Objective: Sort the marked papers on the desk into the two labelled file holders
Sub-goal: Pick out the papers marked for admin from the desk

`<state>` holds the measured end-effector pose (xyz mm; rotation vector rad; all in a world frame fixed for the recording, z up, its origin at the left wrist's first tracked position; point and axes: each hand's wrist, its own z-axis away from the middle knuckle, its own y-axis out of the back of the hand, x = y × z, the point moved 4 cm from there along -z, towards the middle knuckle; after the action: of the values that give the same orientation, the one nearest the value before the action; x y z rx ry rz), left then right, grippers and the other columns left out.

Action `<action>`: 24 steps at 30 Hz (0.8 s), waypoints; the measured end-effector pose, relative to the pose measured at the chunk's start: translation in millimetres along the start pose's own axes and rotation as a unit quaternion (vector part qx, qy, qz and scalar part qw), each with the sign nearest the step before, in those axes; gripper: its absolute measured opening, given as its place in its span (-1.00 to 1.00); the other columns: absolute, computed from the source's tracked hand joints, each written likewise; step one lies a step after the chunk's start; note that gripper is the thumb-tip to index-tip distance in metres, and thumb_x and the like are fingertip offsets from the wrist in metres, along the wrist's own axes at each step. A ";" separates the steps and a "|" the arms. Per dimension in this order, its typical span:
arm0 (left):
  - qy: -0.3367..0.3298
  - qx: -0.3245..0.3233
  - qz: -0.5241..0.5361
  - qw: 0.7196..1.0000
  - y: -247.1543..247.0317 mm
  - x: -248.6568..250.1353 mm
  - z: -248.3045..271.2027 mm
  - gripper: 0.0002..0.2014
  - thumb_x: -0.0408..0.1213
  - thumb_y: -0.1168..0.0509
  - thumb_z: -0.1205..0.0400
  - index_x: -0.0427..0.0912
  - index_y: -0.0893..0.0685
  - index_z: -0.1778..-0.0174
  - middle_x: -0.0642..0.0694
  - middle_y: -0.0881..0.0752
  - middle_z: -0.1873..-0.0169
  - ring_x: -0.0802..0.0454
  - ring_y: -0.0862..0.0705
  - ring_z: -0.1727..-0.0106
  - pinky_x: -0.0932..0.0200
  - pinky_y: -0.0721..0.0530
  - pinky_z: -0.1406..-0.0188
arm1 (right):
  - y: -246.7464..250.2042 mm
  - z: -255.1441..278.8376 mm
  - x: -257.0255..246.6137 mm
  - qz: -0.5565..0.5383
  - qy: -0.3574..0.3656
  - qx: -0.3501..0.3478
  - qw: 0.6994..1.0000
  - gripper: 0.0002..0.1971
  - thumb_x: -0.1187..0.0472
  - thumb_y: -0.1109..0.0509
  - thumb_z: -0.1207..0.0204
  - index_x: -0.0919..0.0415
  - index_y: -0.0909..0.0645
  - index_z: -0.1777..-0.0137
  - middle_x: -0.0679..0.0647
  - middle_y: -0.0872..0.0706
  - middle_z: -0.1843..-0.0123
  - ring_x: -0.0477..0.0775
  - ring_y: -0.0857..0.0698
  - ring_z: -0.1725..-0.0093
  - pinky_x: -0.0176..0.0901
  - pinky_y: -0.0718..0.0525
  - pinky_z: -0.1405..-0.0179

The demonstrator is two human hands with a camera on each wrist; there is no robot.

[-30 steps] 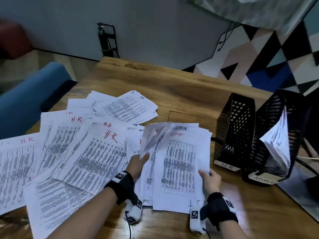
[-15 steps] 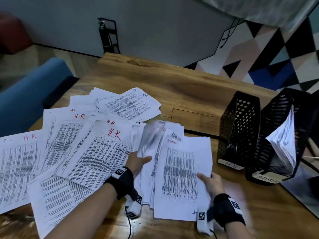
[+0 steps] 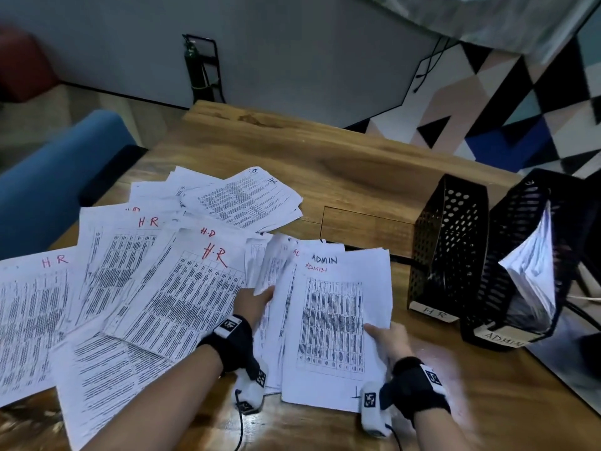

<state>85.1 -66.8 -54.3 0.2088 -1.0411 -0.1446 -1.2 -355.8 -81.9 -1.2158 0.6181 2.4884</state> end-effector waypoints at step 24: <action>-0.330 -0.258 0.045 0.907 12.6 182.1 114.8 -0.64 -0.14 -0.37 -0.39 -0.04 -0.55 -0.10 0.24 -0.73 0.16 0.55 -0.69 0.20 0.59 -0.63 0.19 | 19.8 98.7 -164.7 -0.169 0.335 -0.029 0.927 -0.90 0.45 -0.44 -0.42 0.35 -0.59 0.12 -0.21 -0.73 0.51 -0.40 -0.67 0.42 -0.56 -0.62 0.35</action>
<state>76.6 -105.9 157.5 -0.4033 -1.6387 -0.4197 22.1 -336.6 108.8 -2.0190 0.4291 1.7919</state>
